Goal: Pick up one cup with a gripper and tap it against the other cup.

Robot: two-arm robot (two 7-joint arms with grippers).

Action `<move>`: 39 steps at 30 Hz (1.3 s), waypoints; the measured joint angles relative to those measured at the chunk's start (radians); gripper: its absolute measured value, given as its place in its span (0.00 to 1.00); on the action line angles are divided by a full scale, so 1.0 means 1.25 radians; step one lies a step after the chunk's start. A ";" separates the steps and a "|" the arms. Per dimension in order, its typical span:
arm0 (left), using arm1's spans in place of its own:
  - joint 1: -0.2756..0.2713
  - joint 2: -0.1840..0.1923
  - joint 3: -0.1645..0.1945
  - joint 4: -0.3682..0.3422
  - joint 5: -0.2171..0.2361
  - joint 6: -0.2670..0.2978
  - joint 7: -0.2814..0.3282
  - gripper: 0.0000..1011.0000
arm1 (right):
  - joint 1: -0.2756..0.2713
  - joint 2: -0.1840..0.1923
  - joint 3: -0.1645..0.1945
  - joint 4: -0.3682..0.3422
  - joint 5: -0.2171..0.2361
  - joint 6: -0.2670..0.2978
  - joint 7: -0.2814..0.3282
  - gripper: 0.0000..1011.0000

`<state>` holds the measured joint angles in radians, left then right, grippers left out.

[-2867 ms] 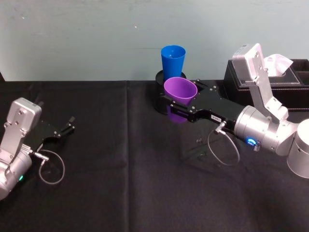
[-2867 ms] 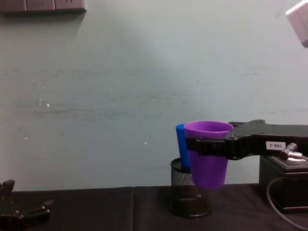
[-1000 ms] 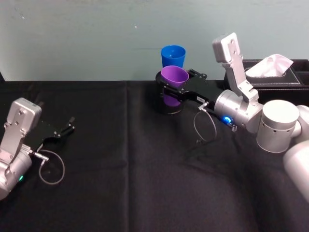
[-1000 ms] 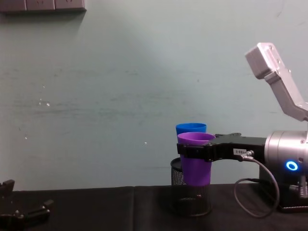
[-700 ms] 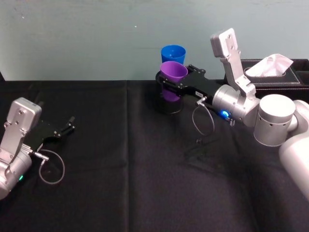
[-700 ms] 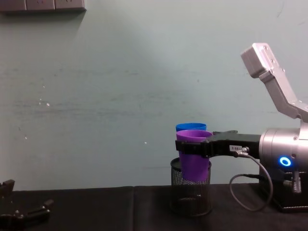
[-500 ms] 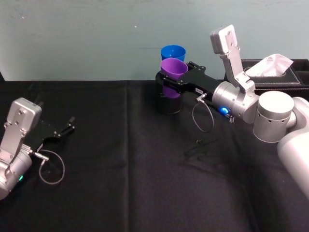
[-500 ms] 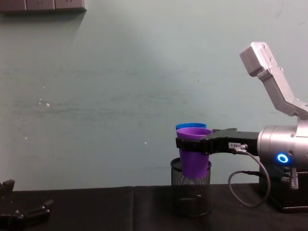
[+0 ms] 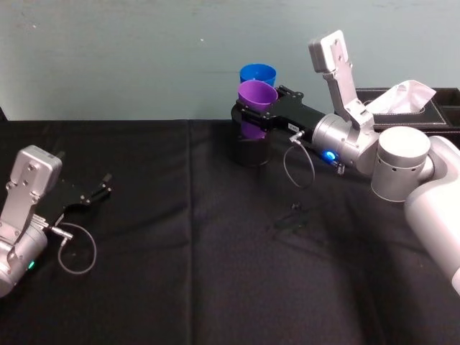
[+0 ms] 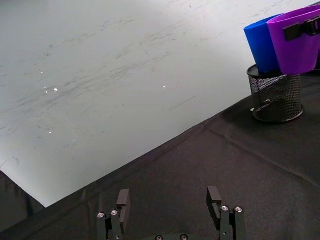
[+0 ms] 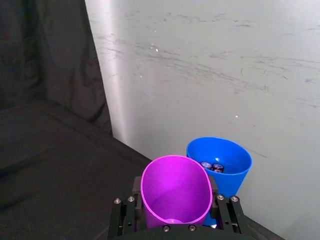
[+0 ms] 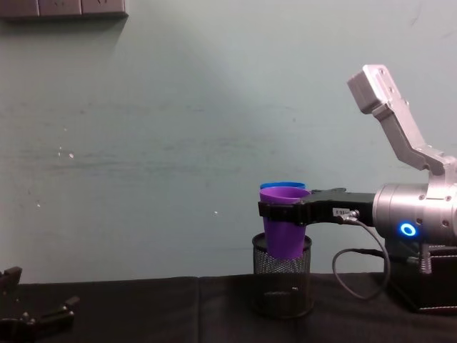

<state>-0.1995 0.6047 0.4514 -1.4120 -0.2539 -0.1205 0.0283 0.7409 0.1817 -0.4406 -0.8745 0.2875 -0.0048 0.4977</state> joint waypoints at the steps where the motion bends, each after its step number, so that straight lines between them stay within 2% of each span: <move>1: 0.000 0.000 0.000 0.000 0.000 0.000 0.000 0.99 | 0.003 -0.002 0.001 0.006 -0.001 -0.002 0.001 0.72; 10: 0.000 0.000 0.000 0.000 0.000 0.000 0.000 0.99 | 0.028 -0.015 0.009 0.042 -0.008 -0.013 0.007 0.72; 39: 0.000 0.000 0.000 0.000 0.000 0.000 0.000 0.99 | 0.024 -0.015 0.021 0.027 -0.010 -0.006 0.018 0.72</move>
<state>-0.1995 0.6047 0.4514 -1.4120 -0.2539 -0.1205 0.0283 0.7715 0.1627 -0.4143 -0.8410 0.2752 -0.0125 0.5200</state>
